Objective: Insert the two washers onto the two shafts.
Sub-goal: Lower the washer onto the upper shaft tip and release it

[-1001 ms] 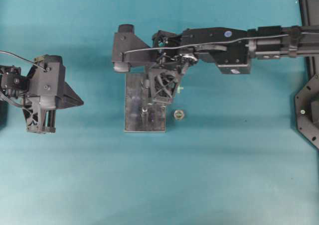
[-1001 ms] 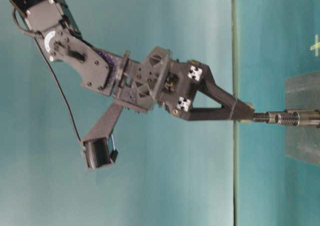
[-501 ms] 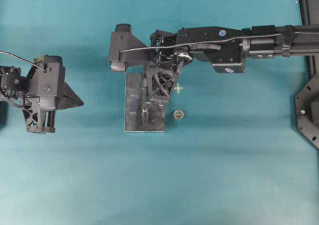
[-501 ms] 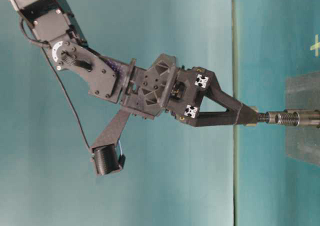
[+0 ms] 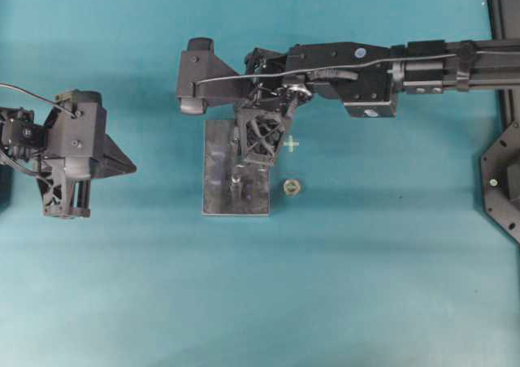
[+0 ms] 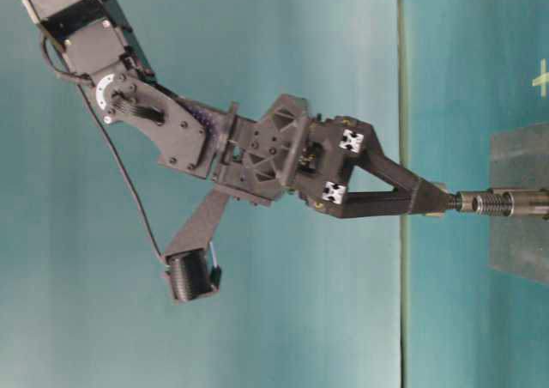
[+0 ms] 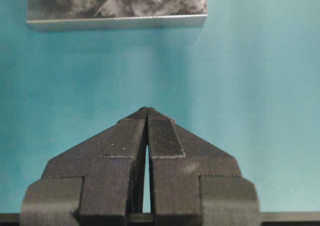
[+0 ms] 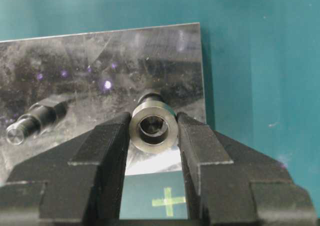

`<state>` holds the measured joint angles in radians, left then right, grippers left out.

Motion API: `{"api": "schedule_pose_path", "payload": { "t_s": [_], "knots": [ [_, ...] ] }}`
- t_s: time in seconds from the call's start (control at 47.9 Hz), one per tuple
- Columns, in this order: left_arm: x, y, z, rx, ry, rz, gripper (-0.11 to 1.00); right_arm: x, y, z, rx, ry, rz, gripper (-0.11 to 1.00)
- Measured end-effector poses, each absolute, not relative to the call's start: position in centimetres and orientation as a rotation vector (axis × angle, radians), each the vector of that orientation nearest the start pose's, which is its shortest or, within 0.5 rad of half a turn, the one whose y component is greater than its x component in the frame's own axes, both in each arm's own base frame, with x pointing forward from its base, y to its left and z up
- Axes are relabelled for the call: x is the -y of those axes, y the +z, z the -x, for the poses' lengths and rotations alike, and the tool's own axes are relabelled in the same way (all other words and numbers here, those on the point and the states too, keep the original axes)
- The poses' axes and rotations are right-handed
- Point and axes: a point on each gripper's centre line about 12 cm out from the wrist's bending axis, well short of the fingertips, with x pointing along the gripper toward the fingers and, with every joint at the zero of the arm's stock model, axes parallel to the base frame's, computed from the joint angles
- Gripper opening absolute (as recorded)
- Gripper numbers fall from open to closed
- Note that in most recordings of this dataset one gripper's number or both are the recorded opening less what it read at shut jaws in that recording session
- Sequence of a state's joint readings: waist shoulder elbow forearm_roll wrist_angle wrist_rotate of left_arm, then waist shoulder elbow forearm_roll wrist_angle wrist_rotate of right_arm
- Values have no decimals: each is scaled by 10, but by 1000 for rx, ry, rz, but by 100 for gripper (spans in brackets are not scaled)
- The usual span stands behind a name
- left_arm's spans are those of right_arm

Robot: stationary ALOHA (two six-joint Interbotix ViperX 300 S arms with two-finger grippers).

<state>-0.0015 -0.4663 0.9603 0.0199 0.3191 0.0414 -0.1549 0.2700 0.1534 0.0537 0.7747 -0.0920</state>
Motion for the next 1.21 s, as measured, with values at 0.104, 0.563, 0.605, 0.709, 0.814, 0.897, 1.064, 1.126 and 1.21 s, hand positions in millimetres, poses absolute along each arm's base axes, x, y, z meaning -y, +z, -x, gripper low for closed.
{"api": "schedule_pose_path", "payload": {
  "t_s": [0.104, 0.563, 0.605, 0.709, 0.814, 0.897, 1.064, 1.126, 1.21],
  "knots": [
    [0, 194, -264, -813, -22, -61, 0, 66, 165, -449, -1200, -71, -69, 33],
    [0, 194, -264, -811, -21, -61, 0, 70, 154, -450, -1228, -76, -88, 86],
    [0, 194, -264, -811, -21, -61, 0, 68, 153, -450, -1229, -72, -94, 88],
    [0, 194, -264, -811, -21, -61, 0, 58, 152, -452, -1232, -52, -89, 83],
    [0, 194, -264, -811, -21, -61, 0, 53, 152, -453, -1230, -43, -86, 78],
    [0, 194, -264, -811, -21, -61, 0, 59, 152, -452, -1228, -55, -93, 76],
    [0, 194, -263, -813, -22, -61, 0, 79, 153, -449, -1232, -92, -121, 72],
    [0, 194, -264, -810, -21, -61, 0, 82, 154, -447, -1242, -97, -130, 70],
    [0, 194, -264, -811, -21, -59, 0, 79, 155, -442, -1261, -92, -127, 70]
  ]
}}
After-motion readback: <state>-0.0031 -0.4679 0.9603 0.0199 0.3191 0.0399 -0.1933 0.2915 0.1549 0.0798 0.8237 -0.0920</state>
